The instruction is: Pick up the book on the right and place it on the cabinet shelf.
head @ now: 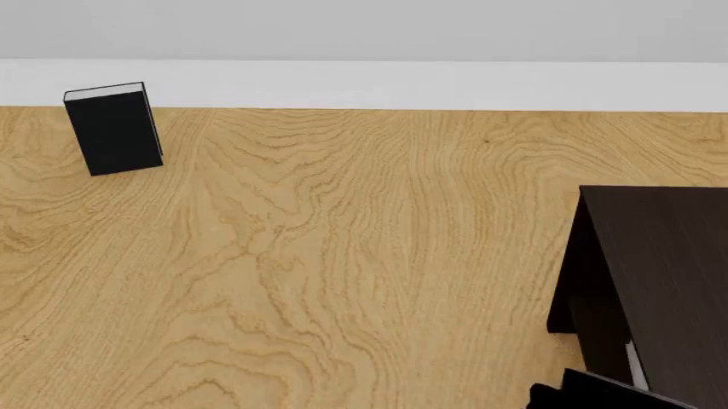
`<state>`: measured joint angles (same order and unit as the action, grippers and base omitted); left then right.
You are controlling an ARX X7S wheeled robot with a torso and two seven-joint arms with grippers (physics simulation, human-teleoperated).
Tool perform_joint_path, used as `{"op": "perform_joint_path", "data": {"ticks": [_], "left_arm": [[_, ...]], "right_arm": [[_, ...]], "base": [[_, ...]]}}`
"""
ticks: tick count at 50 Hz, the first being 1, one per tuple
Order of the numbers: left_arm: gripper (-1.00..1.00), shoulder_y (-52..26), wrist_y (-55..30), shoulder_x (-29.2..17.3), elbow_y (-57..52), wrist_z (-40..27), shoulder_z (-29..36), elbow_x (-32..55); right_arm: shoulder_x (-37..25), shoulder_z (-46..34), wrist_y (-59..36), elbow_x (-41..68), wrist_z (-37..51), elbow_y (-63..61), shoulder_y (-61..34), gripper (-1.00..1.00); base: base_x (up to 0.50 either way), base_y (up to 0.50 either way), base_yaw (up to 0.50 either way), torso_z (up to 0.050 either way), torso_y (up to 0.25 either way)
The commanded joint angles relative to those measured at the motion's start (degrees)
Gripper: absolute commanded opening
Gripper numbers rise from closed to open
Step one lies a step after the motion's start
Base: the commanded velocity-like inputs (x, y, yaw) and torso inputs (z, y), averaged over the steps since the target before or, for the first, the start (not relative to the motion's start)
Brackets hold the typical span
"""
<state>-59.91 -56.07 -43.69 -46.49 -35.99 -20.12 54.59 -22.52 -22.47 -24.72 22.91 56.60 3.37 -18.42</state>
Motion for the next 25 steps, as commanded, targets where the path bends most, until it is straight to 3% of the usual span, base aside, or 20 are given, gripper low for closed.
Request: {"op": "perform_joint_path", "data": {"ticks": [1, 25], "left_arm": [[1.00, -0.2, -0.2, -0.4, -0.1, -0.4, -0.3, 0.6], [1.00, 1.3, -0.1, -1.1, -0.7, -1.0, -2.5, 1.7]], "right_arm": [[-0.6, -1.5, -2.0, 0.3, -1.0, -4.2, 0.2, 1.00], [-1.9, -11.6, -2.1, -3.0, -8.7, -15.8, -3.9, 1.00]], "base": [[0.00, 0.00, 0.00, 0.000, 0.000], [0.00, 0.00, 0.01, 0.000, 0.003]]}}
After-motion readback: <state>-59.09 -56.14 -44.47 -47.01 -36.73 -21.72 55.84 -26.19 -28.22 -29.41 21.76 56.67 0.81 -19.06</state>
